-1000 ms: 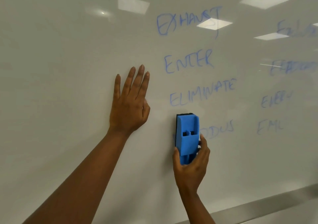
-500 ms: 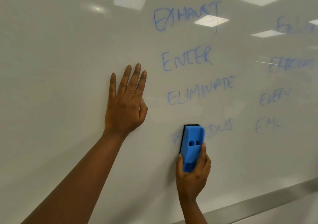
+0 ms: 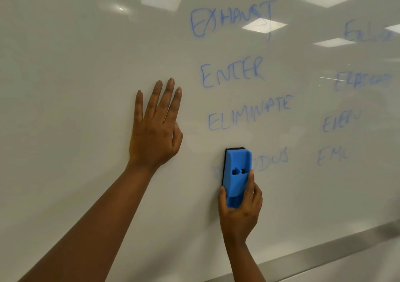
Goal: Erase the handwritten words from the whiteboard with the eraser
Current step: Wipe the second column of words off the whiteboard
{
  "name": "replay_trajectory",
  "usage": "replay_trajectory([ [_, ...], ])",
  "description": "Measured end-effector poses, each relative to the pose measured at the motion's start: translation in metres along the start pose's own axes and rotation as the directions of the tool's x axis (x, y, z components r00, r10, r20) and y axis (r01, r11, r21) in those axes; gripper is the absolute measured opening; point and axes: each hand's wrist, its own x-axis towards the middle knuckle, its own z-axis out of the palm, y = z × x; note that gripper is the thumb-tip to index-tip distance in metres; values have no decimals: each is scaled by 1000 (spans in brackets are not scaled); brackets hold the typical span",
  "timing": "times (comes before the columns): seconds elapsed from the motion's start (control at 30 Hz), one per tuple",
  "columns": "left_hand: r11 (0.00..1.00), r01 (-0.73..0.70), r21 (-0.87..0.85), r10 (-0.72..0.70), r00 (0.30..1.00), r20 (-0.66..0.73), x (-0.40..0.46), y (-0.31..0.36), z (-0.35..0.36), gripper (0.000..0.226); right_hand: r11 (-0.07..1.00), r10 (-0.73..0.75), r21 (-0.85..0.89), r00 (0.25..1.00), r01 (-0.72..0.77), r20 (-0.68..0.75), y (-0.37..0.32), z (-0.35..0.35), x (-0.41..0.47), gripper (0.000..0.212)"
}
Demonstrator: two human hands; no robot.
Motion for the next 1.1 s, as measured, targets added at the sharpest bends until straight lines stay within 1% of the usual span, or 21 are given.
replay_trajectory([
  [0.07, 1000, 2, 3, -2, 1000, 2, 0, 0, 0, 66, 999, 15, 29, 999, -14, -33, -8, 4, 5, 78],
  [0.17, 1000, 2, 6, -2, 1000, 10, 0, 0, -1, 66, 998, 2, 60, 1000, -1, -27, -17, 8, 2, 79],
  [0.3, 1000, -1, 5, 0, 1000, 10, -1, 0, -1, 67, 996, -89, 32, 994, 87, 57, -15, 7, -12, 80],
  [0.4, 1000, -1, -5, 1, 1000, 8, -1, 0, -1, 67, 986, -164, -16, 983, 166, 87, -3, 1, -13, 74],
  [0.47, 1000, -2, -5, 2, 1000, 10, -2, 0, -2, 66, 990, -135, -28, 989, 136, 56, 1, -2, -5, 73],
  [0.57, 1000, -2, 9, 2, 1000, 15, -2, 1, -2, 66, 999, -48, 11, 999, 48, -19, -7, 1, 9, 78],
  [0.67, 1000, -2, 10, 2, 1000, 15, -2, 1, -1, 67, 998, -44, 48, 998, 47, -51, -20, 7, 12, 77],
  [0.73, 1000, -4, 10, 4, 1000, 14, -2, 0, -1, 67, 996, -79, 48, 997, 80, -24, -23, 10, 5, 78],
  [0.8, 1000, -8, 10, 7, 1000, 14, -2, 0, -1, 66, 989, -144, 30, 989, 143, 37, -20, 11, -9, 77],
  [0.9, 1000, -5, 13, 5, 1000, 14, -4, 0, 0, 67, 963, -265, -20, 957, 270, 120, -3, 7, -25, 73],
  [0.97, 1000, -3, 11, 3, 1000, 13, -4, 0, 0, 67, 942, -315, -71, 939, 327, 140, 14, 2, -27, 70],
  [1.0, 1000, -3, 9, 3, 1000, 14, -4, 1, -1, 67, 948, -293, -89, 948, 305, 128, 21, 0, -26, 70],
  [1.03, 1000, -3, 7, 3, 1000, 15, -4, 1, -1, 67, 966, -230, -98, 968, 240, 100, 26, -3, -23, 70],
  [1.1, 1000, -1, 5, 1, 1000, 13, -5, 1, 0, 68, 995, -51, -83, 999, 51, 8, 31, -6, -13, 73],
])
